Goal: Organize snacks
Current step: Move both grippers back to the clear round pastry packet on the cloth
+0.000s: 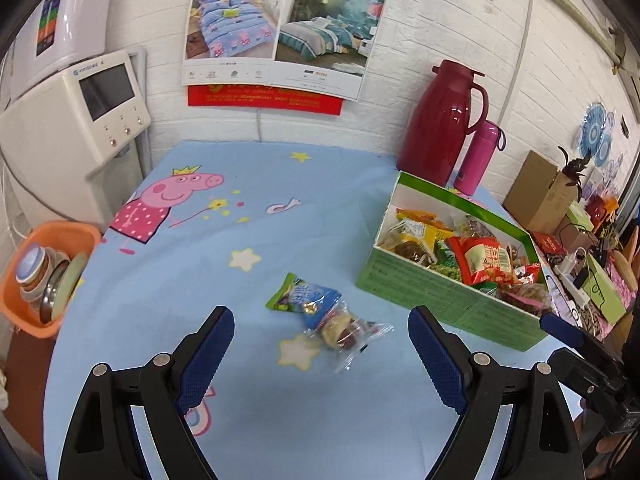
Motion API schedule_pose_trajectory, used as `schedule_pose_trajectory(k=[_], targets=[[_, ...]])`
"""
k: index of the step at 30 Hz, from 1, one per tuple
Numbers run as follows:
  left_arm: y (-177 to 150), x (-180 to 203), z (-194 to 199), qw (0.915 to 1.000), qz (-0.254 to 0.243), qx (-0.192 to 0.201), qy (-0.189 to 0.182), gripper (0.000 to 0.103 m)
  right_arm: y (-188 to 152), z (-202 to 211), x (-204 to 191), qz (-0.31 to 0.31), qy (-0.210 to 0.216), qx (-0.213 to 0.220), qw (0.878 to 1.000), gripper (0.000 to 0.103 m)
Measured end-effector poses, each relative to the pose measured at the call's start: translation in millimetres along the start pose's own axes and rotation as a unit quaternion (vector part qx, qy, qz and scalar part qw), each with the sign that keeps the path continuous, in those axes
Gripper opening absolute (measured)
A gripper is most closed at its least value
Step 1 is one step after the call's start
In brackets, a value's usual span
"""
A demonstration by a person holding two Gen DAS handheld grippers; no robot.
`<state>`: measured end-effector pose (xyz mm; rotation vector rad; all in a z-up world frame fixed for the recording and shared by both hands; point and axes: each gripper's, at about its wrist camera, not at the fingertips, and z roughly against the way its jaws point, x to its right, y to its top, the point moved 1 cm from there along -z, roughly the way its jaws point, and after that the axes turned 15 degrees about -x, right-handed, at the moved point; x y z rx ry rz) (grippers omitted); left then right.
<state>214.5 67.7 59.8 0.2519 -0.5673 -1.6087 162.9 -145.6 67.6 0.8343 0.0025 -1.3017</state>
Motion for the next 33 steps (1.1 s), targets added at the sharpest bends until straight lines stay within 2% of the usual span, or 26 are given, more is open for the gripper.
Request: schedule_pose_trajectory(k=[5,9,15,19,23,27,33], targets=[[-15,-23,-9,0.9997,0.01,-0.02,-0.004,0.091,-7,-25,-5,-0.029,0.035,-0.044,0.998,0.097],[-25,-34,-18,0.9993,0.011,-0.032,-0.017,0.091,-7,-47,-11,-0.037,0.037,-0.067,0.996,0.097],[-27,-45,-33,0.9965,0.028,-0.043,-0.066,0.089,-2,-84,-18,-0.026,0.025,-0.094,0.995,0.085],[-20,-46,-51,0.9893,0.042,-0.061,-0.126,0.074,8,-101,-6,-0.069,0.06,-0.099,0.991,0.078],[-10,-46,-73,0.981,0.059,-0.081,-0.166,0.068,19,-113,4,-0.106,0.078,-0.095,0.987,0.07],[-1,-46,-89,0.976,0.067,-0.091,-0.186,0.065,26,-124,16,-0.131,0.092,-0.101,0.982,0.067],[8,-48,-108,0.9699,0.074,-0.106,-0.206,0.055,29,-140,23,-0.137,0.105,-0.114,0.978,0.053]])
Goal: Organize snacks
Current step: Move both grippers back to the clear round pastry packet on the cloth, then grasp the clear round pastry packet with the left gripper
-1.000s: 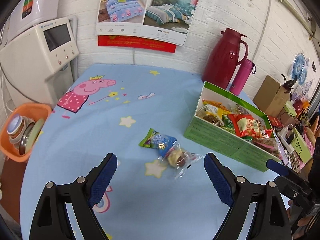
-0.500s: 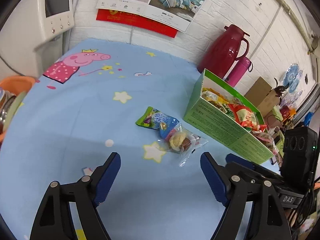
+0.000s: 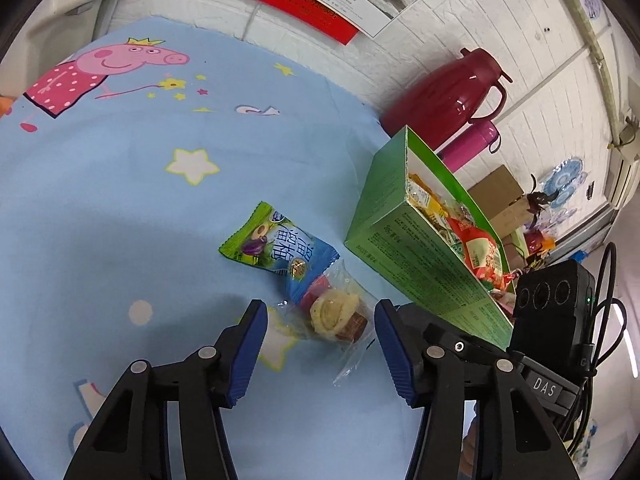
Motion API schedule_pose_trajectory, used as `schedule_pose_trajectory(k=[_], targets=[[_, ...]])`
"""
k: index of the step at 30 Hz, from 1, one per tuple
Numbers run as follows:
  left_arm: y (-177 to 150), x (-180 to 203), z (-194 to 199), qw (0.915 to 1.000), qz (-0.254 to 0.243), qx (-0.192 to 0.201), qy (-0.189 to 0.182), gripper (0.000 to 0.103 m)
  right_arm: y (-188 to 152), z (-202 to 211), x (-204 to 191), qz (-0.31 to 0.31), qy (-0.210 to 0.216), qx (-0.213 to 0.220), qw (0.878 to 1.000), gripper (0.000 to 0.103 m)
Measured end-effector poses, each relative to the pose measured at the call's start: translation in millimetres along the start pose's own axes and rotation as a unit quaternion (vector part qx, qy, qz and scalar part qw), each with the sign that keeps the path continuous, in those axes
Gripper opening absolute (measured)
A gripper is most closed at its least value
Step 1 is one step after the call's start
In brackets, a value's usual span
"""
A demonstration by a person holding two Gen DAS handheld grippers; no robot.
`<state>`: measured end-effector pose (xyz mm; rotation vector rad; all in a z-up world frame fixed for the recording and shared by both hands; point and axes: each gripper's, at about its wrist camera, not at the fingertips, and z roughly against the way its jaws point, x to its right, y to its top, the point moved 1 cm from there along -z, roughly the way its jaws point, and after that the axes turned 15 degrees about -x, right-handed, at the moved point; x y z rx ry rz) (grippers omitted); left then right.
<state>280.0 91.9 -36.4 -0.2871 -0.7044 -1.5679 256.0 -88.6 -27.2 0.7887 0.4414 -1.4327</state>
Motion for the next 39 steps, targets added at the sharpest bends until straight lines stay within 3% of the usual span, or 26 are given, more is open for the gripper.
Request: schedule_pose_trajectory(k=[6,13,21,24,26,27,28,36,39], targets=[[4,0,-9,0.9997,0.001,-0.005,-0.023,0.041,2,-4,5,-0.005,0.028,-0.005,1.0,0.034],[-5,12,-5,0.9997,-0.015,0.005,-0.021,0.018,-5,-1,-2,0.006,0.022,-0.003,1.0,0.031],[-19,30,-1,0.9994,-0.027,0.001,-0.023,0.017,-16,14,-6,0.013,0.018,0.012,1.0,0.029],[-25,31,3,0.9995,-0.022,-0.009,-0.021,0.024,-22,19,-3,0.02,0.0,0.008,1.0,0.029],[-30,29,6,0.9997,-0.017,-0.006,-0.018,0.037,-27,24,0,0.024,-0.011,0.01,1.0,0.029],[-32,27,7,0.9998,-0.015,-0.003,-0.015,0.051,-30,27,3,0.023,-0.011,0.011,1.0,0.029],[-34,26,7,0.9998,-0.015,0.0,-0.01,0.058,-32,29,7,0.021,-0.009,0.011,1.0,0.029],[-26,24,-23,0.998,-0.026,-0.041,-0.039,0.063,-31,31,16,0.018,0.0,0.008,1.0,0.029],[-25,28,-28,0.9969,-0.041,-0.039,-0.055,0.066,-30,32,20,0.016,0.005,0.007,1.0,0.03]])
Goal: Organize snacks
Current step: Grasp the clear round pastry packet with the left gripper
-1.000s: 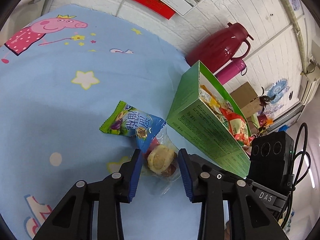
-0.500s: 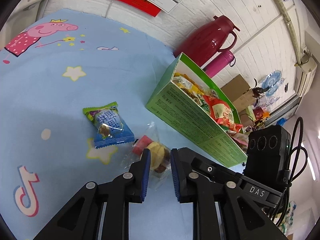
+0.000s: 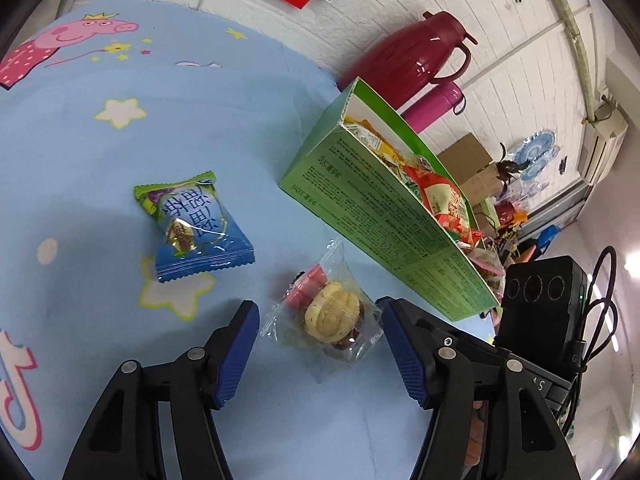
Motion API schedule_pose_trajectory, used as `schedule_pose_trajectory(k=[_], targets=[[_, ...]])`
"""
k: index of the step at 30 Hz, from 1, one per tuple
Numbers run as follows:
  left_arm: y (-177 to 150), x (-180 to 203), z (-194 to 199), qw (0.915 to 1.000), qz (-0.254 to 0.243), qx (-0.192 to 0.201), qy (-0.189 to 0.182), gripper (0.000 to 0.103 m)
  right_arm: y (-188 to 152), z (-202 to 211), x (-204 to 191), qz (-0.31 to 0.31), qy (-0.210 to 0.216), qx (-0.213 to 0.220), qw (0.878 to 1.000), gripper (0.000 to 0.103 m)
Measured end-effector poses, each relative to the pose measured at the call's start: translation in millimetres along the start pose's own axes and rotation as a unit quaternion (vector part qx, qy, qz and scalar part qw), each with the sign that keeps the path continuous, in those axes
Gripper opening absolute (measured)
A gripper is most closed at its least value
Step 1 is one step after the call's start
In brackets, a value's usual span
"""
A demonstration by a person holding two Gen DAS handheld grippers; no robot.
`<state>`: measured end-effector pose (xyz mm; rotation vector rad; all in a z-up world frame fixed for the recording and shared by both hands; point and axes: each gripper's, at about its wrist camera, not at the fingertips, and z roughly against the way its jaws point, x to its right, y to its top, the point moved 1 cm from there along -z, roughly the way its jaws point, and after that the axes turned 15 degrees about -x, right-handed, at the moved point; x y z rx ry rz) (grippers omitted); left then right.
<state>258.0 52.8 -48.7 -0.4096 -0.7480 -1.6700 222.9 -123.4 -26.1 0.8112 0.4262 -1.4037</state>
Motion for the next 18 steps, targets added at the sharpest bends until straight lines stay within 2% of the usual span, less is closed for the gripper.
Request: schedule_pose_trajectory(k=[5,10,18], targets=[[-5,7,-5,0.9997,-0.019,0.015,0.0,0.064,2,-1,6,-0.011,0.0,0.003,1.0,0.03],[-11,12,-4,0.9995,-0.013,0.023,-0.015,0.048,-3,9,5,-0.021,0.0,0.015,1.0,0.028],[-2,49,27,0.9966,-0.036,0.06,-0.044,0.048,3,51,-21,0.011,0.021,0.061,0.998,0.028]])
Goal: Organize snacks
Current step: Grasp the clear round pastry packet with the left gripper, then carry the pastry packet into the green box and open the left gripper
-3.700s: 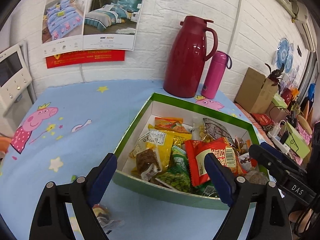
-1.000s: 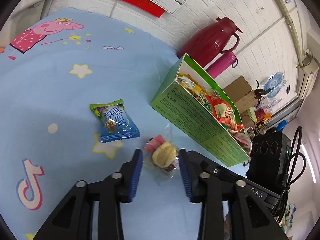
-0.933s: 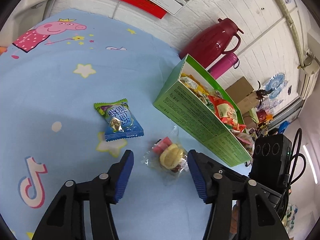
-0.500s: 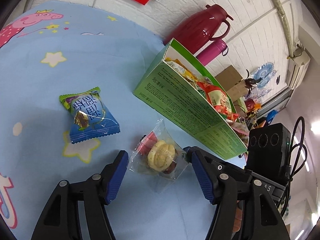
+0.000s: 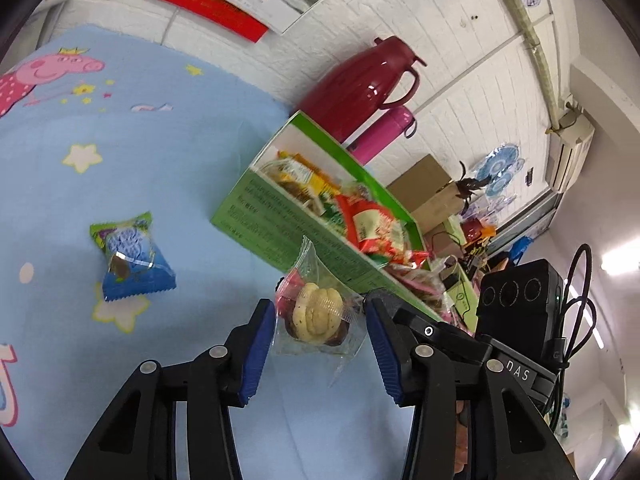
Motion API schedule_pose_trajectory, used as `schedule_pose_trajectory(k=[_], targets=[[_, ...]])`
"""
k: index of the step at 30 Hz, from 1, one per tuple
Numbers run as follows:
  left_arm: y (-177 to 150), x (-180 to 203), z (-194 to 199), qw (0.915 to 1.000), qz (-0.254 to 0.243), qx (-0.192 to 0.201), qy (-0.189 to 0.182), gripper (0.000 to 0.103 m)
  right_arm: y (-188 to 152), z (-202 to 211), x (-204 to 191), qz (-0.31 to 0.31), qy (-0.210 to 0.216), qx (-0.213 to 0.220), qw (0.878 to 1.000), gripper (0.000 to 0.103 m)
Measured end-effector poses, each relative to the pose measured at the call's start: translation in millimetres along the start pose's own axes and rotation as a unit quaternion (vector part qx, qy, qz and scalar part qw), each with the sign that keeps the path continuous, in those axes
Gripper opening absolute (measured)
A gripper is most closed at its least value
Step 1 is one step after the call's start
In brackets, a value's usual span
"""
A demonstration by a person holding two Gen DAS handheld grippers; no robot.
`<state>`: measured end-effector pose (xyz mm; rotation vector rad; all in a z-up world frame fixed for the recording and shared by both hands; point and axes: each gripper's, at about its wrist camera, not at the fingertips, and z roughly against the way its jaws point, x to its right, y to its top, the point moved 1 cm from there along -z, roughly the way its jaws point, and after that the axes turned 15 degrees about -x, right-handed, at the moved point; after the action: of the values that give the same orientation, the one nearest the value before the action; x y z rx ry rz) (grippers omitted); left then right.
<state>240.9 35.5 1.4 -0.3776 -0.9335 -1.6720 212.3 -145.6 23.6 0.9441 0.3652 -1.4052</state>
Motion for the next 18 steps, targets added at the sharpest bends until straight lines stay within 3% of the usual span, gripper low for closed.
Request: schedule_pose_trajectory(k=[7,16,17,18], targets=[[50,48,15,0.9982,-0.049,0.034,0.0,0.048,41,45,-26,0.045,-0.019,0.053,0.997,0.028],[92,46,-22,0.9989,-0.04,0.02,0.015,0.048,74,46,11,0.021,-0.032,0.064,0.997,0.031],[95,44,-27,0.9988,-0.038,0.019,0.026,0.051,77,43,15,0.022,-0.041,0.065,0.997,0.031],[99,38,-32,0.9983,-0.029,0.017,0.048,0.065,79,39,20,0.024,-0.059,0.064,0.996,0.039]])
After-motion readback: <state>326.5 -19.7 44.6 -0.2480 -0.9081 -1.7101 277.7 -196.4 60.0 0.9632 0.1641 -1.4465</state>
